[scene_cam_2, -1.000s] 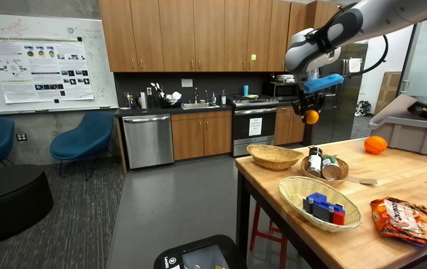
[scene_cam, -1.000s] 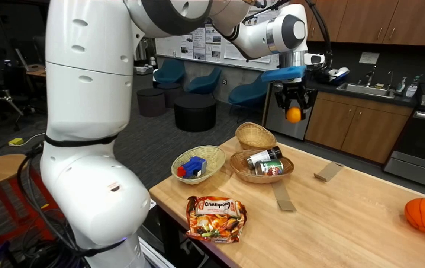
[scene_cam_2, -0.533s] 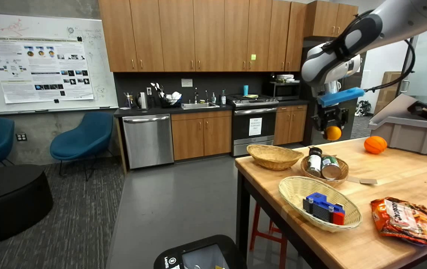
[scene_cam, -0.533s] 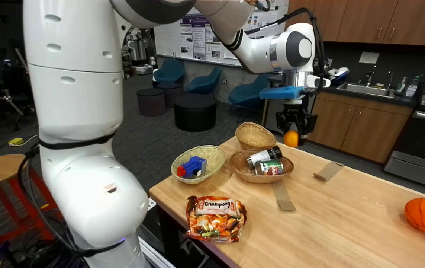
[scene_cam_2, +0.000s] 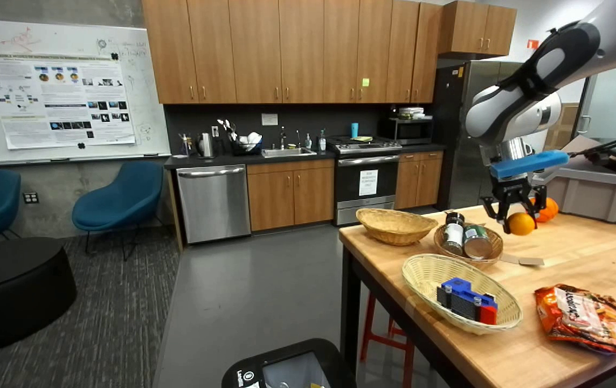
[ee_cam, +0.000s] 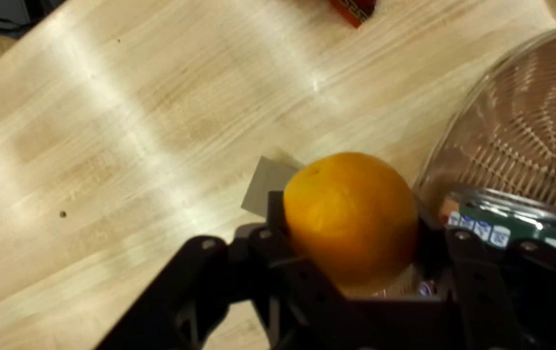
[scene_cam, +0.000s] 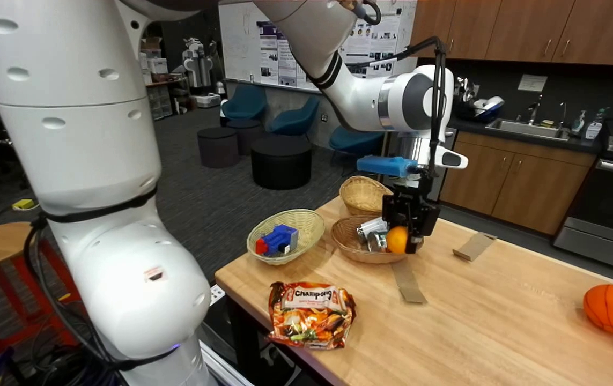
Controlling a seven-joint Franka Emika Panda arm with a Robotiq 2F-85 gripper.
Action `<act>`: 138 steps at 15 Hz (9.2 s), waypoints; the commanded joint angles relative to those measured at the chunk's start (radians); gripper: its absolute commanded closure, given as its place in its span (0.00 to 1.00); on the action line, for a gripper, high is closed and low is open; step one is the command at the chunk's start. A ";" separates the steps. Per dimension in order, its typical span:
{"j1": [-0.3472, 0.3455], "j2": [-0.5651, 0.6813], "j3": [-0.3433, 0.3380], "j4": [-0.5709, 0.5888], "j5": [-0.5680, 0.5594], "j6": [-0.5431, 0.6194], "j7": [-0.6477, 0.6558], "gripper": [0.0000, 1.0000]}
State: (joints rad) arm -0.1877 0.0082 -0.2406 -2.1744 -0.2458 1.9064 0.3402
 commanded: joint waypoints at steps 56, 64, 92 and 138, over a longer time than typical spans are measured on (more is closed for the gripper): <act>-0.049 -0.065 0.050 0.061 -0.152 0.200 0.123 0.00; -0.076 0.058 -0.016 0.164 -0.183 0.254 0.172 0.00; -0.108 0.178 -0.130 0.259 -0.159 0.255 0.154 0.00; -0.438 1.032 -0.090 1.402 0.084 0.108 -0.286 0.57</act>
State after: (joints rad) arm -0.6129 1.0128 -0.3410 -0.8310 -0.1708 2.0419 0.0818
